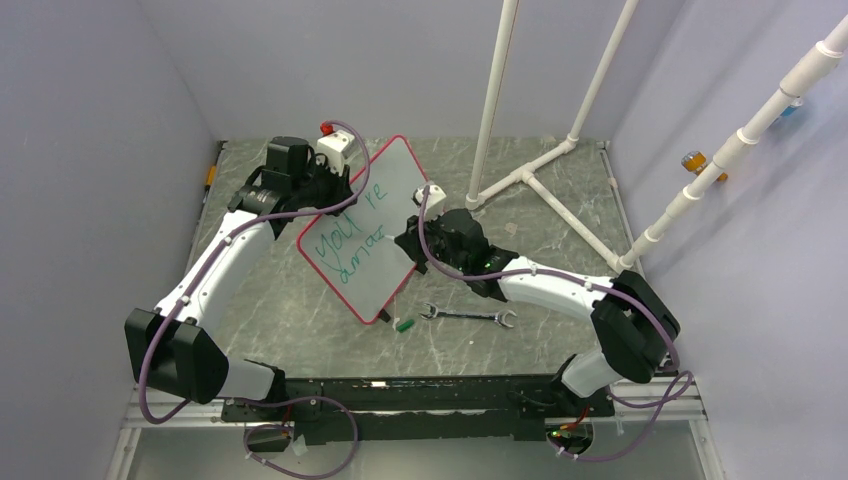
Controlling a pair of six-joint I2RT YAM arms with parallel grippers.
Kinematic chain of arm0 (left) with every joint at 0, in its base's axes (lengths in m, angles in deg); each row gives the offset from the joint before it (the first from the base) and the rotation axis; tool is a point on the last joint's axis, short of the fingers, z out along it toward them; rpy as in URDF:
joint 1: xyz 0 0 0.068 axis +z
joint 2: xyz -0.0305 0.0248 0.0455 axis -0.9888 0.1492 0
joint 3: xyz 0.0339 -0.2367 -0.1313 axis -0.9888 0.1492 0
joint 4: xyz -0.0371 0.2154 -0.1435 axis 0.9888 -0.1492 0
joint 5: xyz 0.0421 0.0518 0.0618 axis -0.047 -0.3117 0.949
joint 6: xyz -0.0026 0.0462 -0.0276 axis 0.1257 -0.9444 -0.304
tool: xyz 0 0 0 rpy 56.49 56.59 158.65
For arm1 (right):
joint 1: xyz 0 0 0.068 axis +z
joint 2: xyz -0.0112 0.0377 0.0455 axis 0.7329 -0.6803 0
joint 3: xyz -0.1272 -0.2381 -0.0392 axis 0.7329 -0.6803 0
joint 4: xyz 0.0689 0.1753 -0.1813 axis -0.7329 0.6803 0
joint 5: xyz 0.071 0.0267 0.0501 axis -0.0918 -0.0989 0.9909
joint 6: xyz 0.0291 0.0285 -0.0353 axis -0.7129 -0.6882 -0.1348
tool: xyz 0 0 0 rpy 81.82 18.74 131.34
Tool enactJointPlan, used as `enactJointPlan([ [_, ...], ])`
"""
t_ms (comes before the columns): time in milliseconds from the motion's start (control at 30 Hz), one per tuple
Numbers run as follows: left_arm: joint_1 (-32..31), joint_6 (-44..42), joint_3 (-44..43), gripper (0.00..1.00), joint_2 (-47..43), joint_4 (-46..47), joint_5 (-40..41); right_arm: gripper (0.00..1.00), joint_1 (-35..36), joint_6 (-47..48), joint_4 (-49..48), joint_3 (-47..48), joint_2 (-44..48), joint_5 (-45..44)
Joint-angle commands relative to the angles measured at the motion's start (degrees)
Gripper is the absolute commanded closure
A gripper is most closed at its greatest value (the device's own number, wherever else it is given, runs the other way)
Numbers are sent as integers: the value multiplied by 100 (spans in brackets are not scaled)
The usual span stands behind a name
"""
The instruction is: Write a sentence on the whiteboard
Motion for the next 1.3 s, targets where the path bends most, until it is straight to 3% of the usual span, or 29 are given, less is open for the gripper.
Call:
enactJointPlan([
  [0, 27, -1076, 46, 100, 187, -645, 976, 100, -62, 276, 152, 304, 17, -434],
  [633, 26, -1075, 24, 100, 203, -664, 976, 100, -119, 381, 194, 333, 410, -452],
  [1267, 29, -1076, 37, 100, 194, -665, 985, 100, -386, 176, -139, 692, -44, 44],
])
